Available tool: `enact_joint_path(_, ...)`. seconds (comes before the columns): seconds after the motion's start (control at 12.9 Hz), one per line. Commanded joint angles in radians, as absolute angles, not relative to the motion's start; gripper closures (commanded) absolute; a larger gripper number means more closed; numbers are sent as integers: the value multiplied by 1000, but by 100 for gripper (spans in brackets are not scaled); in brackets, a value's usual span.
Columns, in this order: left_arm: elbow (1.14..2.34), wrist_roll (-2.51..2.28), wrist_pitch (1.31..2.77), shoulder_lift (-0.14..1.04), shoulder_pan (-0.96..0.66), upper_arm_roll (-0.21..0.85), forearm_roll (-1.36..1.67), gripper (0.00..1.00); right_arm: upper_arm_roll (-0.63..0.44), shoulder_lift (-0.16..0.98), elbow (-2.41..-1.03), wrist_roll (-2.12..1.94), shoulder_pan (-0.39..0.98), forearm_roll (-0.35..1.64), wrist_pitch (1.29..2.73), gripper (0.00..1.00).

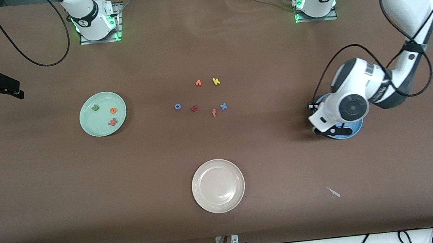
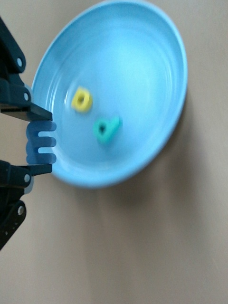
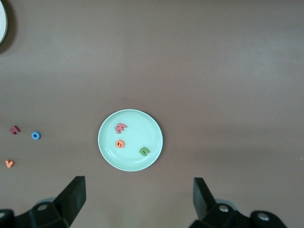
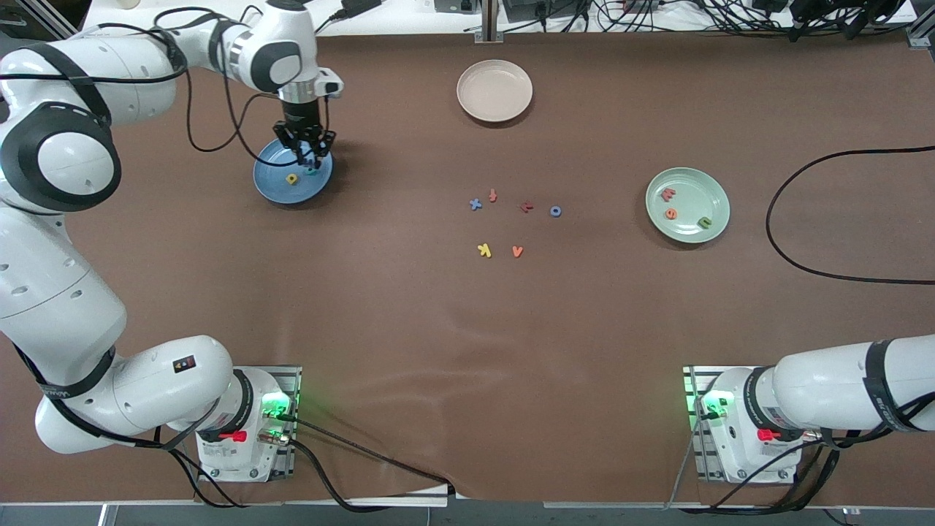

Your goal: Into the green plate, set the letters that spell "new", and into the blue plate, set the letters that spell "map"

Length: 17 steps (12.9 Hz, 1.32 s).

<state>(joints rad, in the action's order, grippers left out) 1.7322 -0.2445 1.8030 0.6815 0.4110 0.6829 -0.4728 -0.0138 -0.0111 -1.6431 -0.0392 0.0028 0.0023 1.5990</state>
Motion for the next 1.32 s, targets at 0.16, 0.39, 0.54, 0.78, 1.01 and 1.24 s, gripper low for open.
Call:
enact_joint_path(0.16,1724,-81,1786,684,437,638,-469,0,-6,-25,-1658,-31,-6,18,1605,0)
enact_joint_path(0.39,1619,-83,1673,672,456,643,-469,0,-5,-25,-1658,-31,-6,18,1605,0)
enact_joint_path(0.54,1545,-81,1608,673,456,643,-469,0,-5,-25,-1658,-31,-6,18,1603,0)
enact_joint_path(0.78,1476,-92,1571,669,465,640,-468,0,-5,-25,-1658,-29,-6,18,1603,0)
enact_joint_path(1.01,1437,-83,1548,613,496,580,-409,0,-5,-25,-1658,-31,-6,18,1603,0)
enact_joint_path(1.24,1511,-90,1655,390,332,198,0,0,-5,-25,-1658,-31,-8,18,1603,0)
